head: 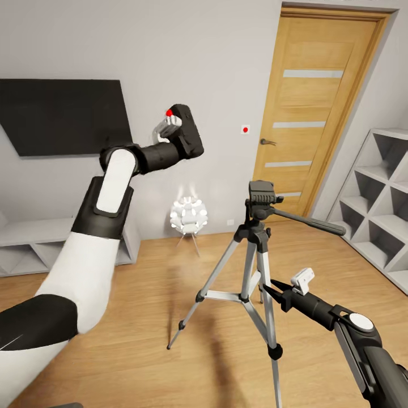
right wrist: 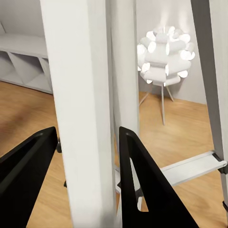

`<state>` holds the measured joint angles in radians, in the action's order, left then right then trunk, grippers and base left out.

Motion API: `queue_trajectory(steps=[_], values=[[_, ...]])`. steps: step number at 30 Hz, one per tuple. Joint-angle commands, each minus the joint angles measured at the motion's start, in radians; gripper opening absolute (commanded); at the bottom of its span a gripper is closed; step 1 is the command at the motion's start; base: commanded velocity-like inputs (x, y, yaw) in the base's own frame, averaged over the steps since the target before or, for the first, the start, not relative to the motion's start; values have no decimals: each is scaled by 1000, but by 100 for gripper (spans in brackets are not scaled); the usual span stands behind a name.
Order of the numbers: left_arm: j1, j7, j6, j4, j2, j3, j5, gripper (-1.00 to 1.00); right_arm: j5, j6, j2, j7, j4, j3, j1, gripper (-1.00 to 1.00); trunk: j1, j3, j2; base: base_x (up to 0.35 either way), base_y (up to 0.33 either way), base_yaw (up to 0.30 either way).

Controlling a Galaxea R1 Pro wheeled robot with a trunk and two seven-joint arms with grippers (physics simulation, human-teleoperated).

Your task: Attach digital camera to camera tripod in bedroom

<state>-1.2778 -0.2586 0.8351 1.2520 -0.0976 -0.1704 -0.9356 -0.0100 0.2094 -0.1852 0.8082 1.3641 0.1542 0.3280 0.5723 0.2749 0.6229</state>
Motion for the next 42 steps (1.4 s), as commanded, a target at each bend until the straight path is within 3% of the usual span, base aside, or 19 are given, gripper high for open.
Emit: queue_trajectory(steps=[1,5,7,8,10,11,12,13,14,15,16,18,20,24,30,35,38,40,42], values=[[-77,4,46,-51,12,-75,0,-100,19,7,0,5,-20,0,0,-100,0,2,1,0,0,0],[-376,109,166,-289,8,-425,1,-100,19,7,0,4,-20,0,0,-100,0,2,1,-41,0,0],[-442,188,178,-353,1,-521,2,-100,19,8,0,4,-20,0,0,-100,0,2,1,-38,0,0],[-459,215,181,-367,1,-548,4,-100,19,8,0,4,-20,0,0,-100,0,2,1,-24,0,0],[-517,329,187,-400,-2,-648,51,-100,19,8,0,4,-18,1,0,-100,0,2,1,5,0,0],[-534,363,188,-405,-3,-674,75,-100,19,8,0,4,-17,1,0,-100,0,2,1,9,0,0],[-573,443,189,-414,-5,-728,135,-100,19,8,0,4,-17,1,0,-100,0,2,1,6,0,0],[-592,488,190,-418,-6,-755,169,-100,19,8,0,4,-17,1,0,-100,0,2,1,5,0,0],[-629,582,190,-425,-8,-805,245,-100,19,9,0,4,-16,0,1,-100,0,2,1,3,0,0],[-647,628,190,-428,-10,-828,286,-100,19,9,0,5,-15,0,0,-100,0,2,1,2,0,0],[-714,875,190,-439,-27,-912,558,-100,19,9,-2,5,-15,1,0,-100,0,2,1,0,0,0],[-723,948,183,-441,-35,-923,640,-100,19,9,-2,5,-14,1,0,-100,0,2,1,0,0,0],[-734,1073,152,-444,-46,-933,756,-100,19,9,-2,5,-14,1,0,-100,0,2,1,0,0,0],[-751,1177,104,-451,-52,-934,820,-100,19,8,-1,5,-14,1,0,-100,0,2,1,0,0,0],[-784,1231,90,-457,-56,-932,830,-100,19,8,-1,5,-14,-1,0,-100,0,2,1,0,0,0],[-790,1364,78,-501,-59,-932,839,-100,19,8,-1,5,-13,-1,0,-100,0,2,1,0,0,0],[-790,1397,70,-520,-62,-932,836,-100,19,8,-2,5,-13,0,0,-100,0,2,1,0,0,0],[-789,1473,26,-566,-64,-933,838,-100,19,8,-2,5,-13,0,0,-100,0,2,1,0,0,0],[-789,1497,6,-577,-66,-933,843,-100,19,8,-2,5,-13,1,0,-100,0,2,1,0,0,0]])
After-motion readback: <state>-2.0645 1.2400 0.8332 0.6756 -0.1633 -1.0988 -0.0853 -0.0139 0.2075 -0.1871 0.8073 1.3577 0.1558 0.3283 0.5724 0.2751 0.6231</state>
